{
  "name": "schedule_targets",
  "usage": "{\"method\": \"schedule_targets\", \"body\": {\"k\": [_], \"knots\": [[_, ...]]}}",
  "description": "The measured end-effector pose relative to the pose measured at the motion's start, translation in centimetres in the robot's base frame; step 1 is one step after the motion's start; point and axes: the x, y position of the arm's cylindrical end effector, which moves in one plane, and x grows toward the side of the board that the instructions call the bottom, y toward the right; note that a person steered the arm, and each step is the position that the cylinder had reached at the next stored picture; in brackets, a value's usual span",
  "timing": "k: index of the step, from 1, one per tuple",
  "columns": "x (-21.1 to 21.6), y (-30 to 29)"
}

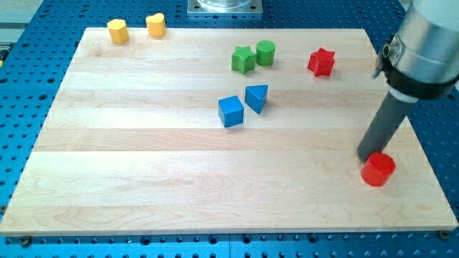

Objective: Move the blue blocks above the red circle

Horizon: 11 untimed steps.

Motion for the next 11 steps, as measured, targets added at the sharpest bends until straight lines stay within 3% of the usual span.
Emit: {"method": "schedule_targets", "body": {"k": [1, 2, 4, 5, 7, 8, 9, 10, 11], "knots": [[1.2, 0.0], [0.4, -5.5], [-2.3, -28.6], [-8.0, -25.5], [-10.8, -11.2], [-10.2, -4.8], [-5.7, -4.8], [-12.1, -5.3], [-11.9, -1.4]]}}
